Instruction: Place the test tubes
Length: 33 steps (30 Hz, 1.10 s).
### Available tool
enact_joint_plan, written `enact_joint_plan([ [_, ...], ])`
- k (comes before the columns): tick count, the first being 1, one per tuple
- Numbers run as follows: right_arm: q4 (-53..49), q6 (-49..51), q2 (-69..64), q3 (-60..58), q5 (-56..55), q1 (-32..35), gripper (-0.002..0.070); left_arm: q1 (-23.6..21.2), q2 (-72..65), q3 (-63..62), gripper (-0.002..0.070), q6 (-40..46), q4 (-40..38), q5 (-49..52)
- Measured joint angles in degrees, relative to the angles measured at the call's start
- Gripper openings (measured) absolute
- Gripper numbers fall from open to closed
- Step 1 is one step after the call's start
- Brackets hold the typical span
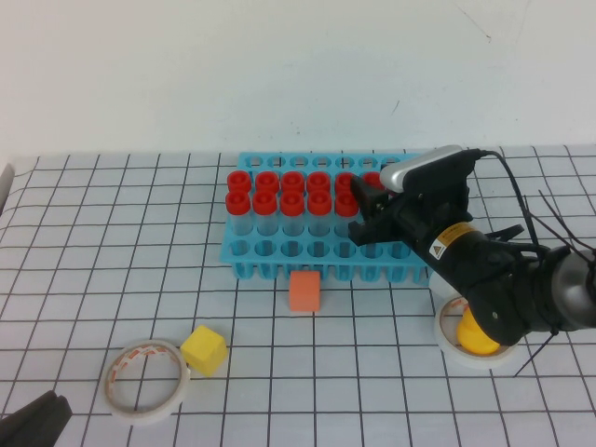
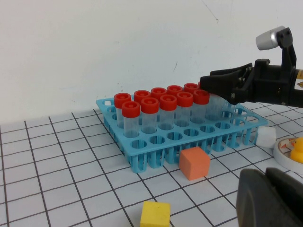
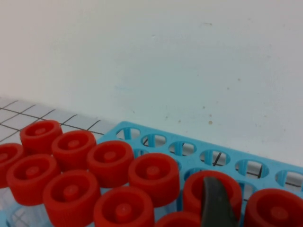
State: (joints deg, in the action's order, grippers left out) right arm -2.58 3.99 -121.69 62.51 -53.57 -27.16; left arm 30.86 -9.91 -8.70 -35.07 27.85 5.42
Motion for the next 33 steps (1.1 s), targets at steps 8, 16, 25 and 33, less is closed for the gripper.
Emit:
enact_joint_plan([
  [8,0.1,0.0,0.7,-0.1,-1.2,0.0,0.0392,0.0,0.0,0.0,-0.0001,0.0,0.0,0.0],
  [16,-1.0,0.0,16.3,-12.1,-7.7,0.0,0.0253,0.0,0.0,0.0,-0.0001,0.0,0.0,0.0],
  [25,-18.2,3.4,47.6,-26.7,5.3,0.0,0.0005,0.0,0.0,0.0,-0.0001,0.0,0.0,0.0],
  [33,-25.2,8.6,71.6,-30.5,34.2,0.0,-0.0001,0.0,0.0,0.0,-0.0001,0.0,0.0,0.0],
])
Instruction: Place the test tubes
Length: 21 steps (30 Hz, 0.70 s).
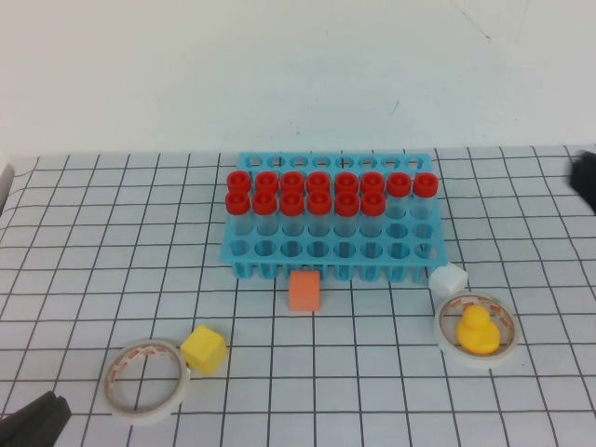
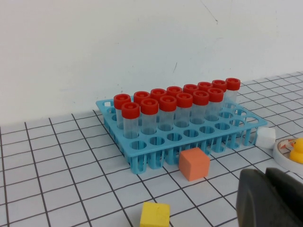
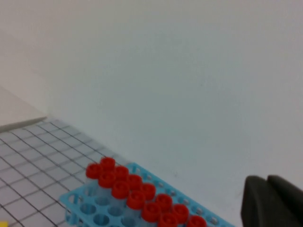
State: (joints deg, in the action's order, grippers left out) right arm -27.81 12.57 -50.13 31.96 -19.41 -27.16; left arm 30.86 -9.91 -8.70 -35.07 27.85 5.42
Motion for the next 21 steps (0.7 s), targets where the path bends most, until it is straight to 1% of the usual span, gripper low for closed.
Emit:
enact_joint_plan([
  [2,-0.8,0.0,5.6,-1.8,5.2,0.0,-0.0001,0.0,0.0,0.0,-0.0001,0.0,0.0,0.0],
  [10,-2.3,0.0,27.1,-13.9,15.2,0.0,-0.0001,0.0,0.0,0.0,-0.0001,0.0,0.0,0.0],
  [14,-2.2,0.6,34.7,-17.2,20.5,0.0,-0.0001,0.0,0.0,0.0,-0.0001,0.0,0.0,0.0],
  [21,-0.7,0.1,44.4,-18.6,30.2,0.0,-0.0001,0.0,0.0,0.0,-0.0001,0.0,0.0,0.0],
])
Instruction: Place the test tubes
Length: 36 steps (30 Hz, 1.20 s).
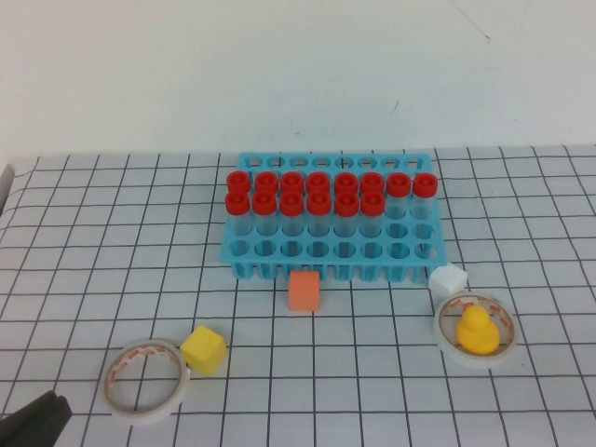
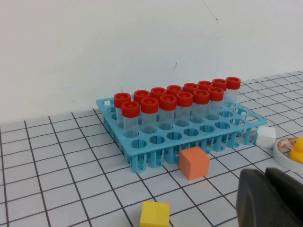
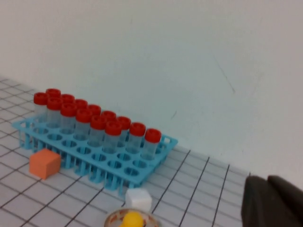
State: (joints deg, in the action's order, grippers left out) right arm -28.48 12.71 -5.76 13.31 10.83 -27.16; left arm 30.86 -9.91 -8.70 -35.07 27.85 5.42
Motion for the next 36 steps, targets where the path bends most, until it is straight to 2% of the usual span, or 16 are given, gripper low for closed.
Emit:
enact_joint_plan([
  [3,9.2,-5.1,3.4,-0.1,9.1,1.0,-0.0001,0.0,0.0,0.0,-0.0001,0.0,0.0,0.0],
  [6,15.4,-8.2,5.7,-1.9,11.5,4.7,-0.0001,0.0,0.0,0.0,-0.0001,0.0,0.0,0.0],
  [12,25.5,-14.9,6.5,-6.8,7.6,18.5,-0.0001,0.0,0.0,0.0,-0.0001,0.0,0.0,0.0],
  [17,29.9,-16.1,6.5,-11.6,6.3,30.0,-0.0001,0.0,0.0,0.0,-0.0001,0.0,0.0,0.0],
  [21,28.5,-13.9,6.5,-14.0,6.3,33.1,-0.0001,0.0,0.0,0.0,-0.0001,0.0,0.0,0.0],
  [26,24.2,-6.5,6.5,-14.7,6.4,33.6,-0.0001,0.0,0.0,0.0,-0.0001,0.0,0.0,0.0],
  [36,23.9,-5.1,6.5,-14.7,7.4,33.6,-0.0001,0.0,0.0,0.0,-0.0001,0.0,0.0,0.0],
])
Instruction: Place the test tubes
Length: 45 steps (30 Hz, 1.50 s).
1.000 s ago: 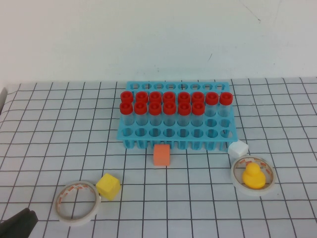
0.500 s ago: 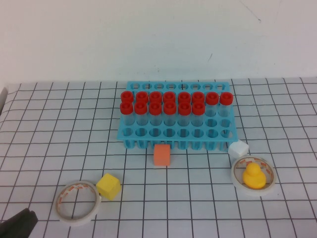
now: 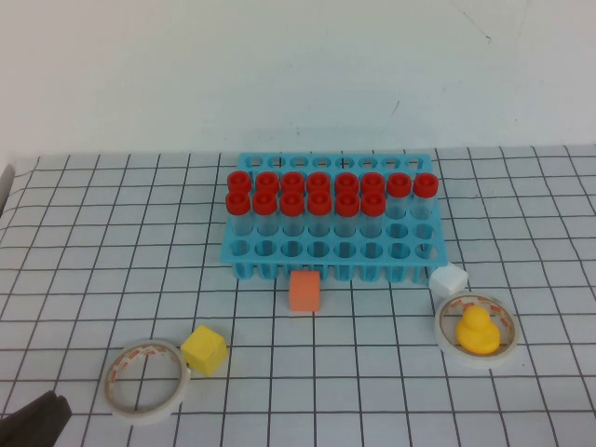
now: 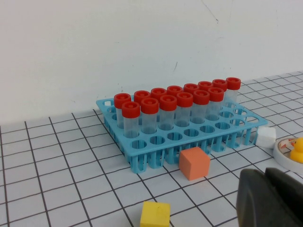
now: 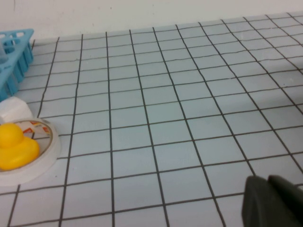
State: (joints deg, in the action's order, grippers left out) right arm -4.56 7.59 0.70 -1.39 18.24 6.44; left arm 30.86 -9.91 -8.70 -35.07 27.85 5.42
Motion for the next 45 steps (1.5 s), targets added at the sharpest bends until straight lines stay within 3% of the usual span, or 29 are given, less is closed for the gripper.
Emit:
enact_joint_plan([
  [29,0.0,-3.8,0.0,0.1,0.4,0.0,-0.0001,0.0,0.1,0.8,-0.0001,1.6,-0.7,-0.1],
  [33,0.0,-3.8,0.0,0.1,0.5,0.0,-0.0001,-4.9,3.7,4.1,-0.0001,20.9,-12.9,0.0],
  [37,0.0,-3.8,0.0,0.1,0.5,0.0,-0.0001,-14.7,9.5,6.6,-0.0001,36.9,-25.2,0.4],
  [40,0.0,-3.8,0.0,0.1,0.5,0.0,-0.0001,-22.7,10.4,7.9,-0.0001,43.6,-29.6,0.5],
  [45,0.0,-3.8,0.0,0.1,0.6,0.0,-0.0001,-33.0,10.5,9.7,-0.0001,46.6,-30.7,3.5],
])
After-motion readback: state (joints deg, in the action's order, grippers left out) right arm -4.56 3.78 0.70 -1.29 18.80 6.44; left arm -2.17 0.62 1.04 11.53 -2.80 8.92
